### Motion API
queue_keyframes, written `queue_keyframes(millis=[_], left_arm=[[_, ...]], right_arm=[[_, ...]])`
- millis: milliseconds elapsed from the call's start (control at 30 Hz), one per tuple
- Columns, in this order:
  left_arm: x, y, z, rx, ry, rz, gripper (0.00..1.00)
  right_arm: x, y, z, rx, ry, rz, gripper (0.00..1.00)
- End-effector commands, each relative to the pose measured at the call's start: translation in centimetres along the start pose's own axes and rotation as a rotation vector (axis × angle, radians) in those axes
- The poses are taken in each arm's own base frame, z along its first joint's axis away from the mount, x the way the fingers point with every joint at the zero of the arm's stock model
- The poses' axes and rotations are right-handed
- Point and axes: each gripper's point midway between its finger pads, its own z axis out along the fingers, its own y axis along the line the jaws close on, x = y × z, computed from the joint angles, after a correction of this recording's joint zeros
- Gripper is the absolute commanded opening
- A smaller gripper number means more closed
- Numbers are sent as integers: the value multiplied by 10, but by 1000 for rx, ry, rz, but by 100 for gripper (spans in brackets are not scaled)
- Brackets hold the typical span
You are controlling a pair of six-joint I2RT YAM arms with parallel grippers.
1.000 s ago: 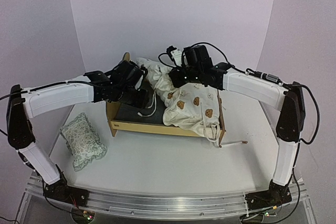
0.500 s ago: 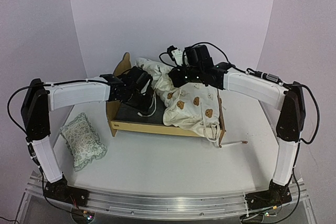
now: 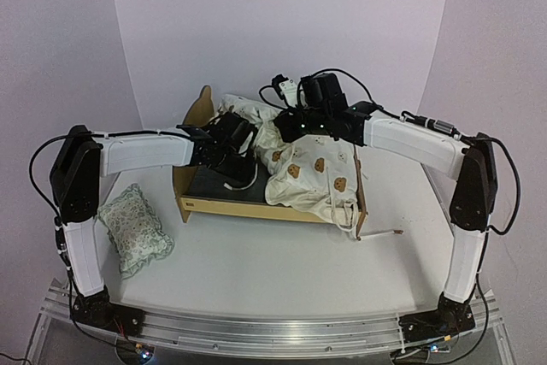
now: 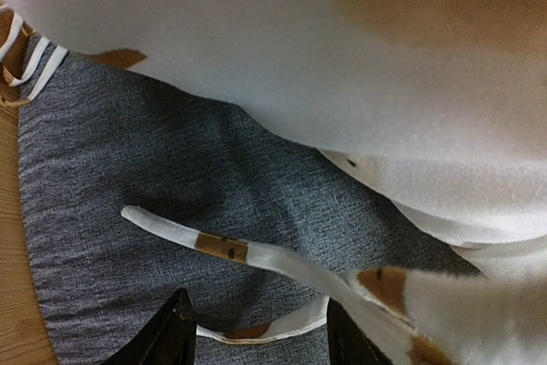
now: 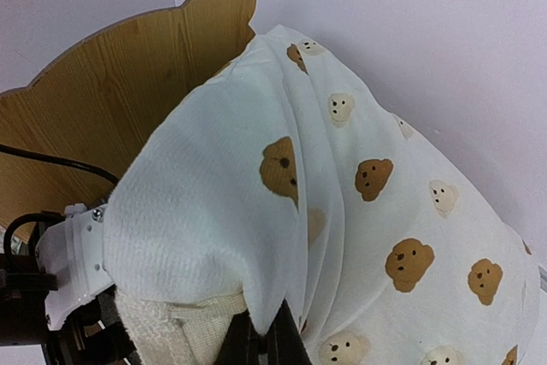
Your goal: Set up the pet bed
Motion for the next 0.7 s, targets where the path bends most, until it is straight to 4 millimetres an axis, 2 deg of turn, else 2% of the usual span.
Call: queue_keyframes(millis=[0,167,300,367,633,667], left_arm=[[-37,1,-3,-5,-125,-25,48],[-46,-3,-10,35,-194,-29,31],[-47,-5,-19,60,-219,-26,8],[-47,-3,-26,59,-229,-33,1],[-41,5,-68,84,-248,-76,0],[-43,6,-78,95,-263,-85,0]], right_arm=[[-31,-5,-22,-5,-77,30,0],[-30,-2,-23,-24,-75,45,0],[-29,0,-25,-36,-71,55,0],[-30,1,-26,-46,-70,62,0],[-39,17,-43,-153,-87,119,0],[-41,20,-46,-170,-90,130,0]])
